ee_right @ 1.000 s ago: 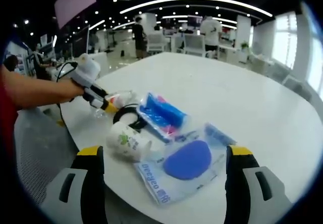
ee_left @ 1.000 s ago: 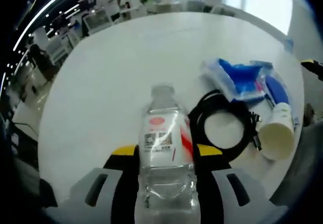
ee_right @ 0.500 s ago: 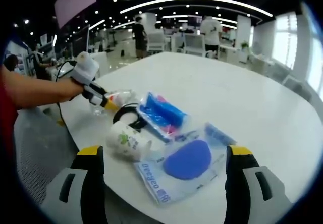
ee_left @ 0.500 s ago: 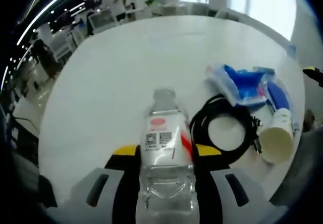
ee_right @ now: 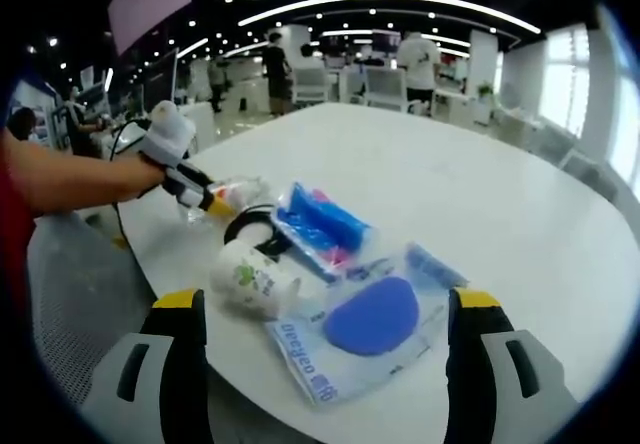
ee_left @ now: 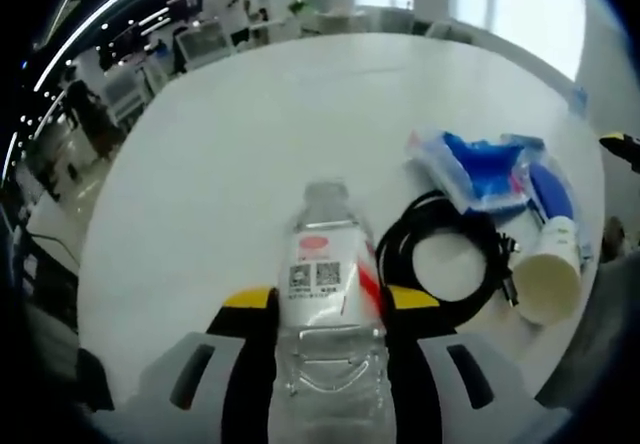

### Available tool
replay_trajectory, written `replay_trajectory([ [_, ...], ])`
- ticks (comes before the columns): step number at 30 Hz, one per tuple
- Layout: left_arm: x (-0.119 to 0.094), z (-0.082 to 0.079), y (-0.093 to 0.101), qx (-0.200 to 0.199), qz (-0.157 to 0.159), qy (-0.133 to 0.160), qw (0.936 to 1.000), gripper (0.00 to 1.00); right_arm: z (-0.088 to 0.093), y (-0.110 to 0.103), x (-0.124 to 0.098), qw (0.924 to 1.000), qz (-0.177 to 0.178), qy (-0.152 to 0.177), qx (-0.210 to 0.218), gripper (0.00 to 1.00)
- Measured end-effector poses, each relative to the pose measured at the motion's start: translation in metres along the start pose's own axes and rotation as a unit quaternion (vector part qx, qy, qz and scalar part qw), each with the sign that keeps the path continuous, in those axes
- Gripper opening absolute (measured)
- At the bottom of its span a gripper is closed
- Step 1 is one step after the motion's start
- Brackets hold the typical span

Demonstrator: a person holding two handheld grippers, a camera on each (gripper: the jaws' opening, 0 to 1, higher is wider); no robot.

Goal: Arrange the tabletop items into an orderly group along one side of the table until the central work area is clear of visible clutter.

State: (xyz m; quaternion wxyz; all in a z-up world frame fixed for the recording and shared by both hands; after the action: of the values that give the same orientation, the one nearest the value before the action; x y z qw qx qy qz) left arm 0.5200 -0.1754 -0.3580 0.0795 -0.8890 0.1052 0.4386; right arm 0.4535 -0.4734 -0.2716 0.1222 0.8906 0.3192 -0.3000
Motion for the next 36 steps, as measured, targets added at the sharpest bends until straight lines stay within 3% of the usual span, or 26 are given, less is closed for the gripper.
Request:
replay_trajectory([
  [10,0.002,0.005,0.000,0.003,-0.001,-0.008,1.0000,0.42,0.001,0.001,0.001,1.0000,0.001,-0.003,0.001,0.99],
  [15,-0.001,-0.006,-0.002,0.002,-0.006,0.018,0.9998,0.48,0.002,0.001,0.001,1.0000,0.001,-0.005,0.000,0.99],
  [22,0.004,-0.007,-0.005,0.003,-0.006,0.008,0.9999,0.48,0.002,0.000,0.001,1.0000,0.000,-0.005,0.000,0.99],
  [32,0.011,-0.009,-0.003,0.009,-0.006,-0.003,0.9999,0.47,0.002,0.001,0.002,1.0000,0.000,-0.006,0.001,0.99],
  [36,0.012,-0.008,0.002,0.005,0.005,-0.007,1.0000,0.41,0.002,0.002,0.001,1.0000,0.001,-0.005,0.003,0.99],
])
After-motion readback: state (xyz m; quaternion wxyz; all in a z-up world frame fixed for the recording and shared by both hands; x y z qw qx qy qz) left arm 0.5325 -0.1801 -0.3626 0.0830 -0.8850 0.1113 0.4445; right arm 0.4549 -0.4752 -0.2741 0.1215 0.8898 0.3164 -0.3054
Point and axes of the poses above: the point that each gripper's makers call its tool centre point, and the gripper's own axes: x roughly forward along the fingers, y roughly to its right, z roughly out of its underside, the point moved 3 cm from there along -x, roughly backward along the fingers, and after that the axes turned 3 degrees about -y, right-handed, at the moved point
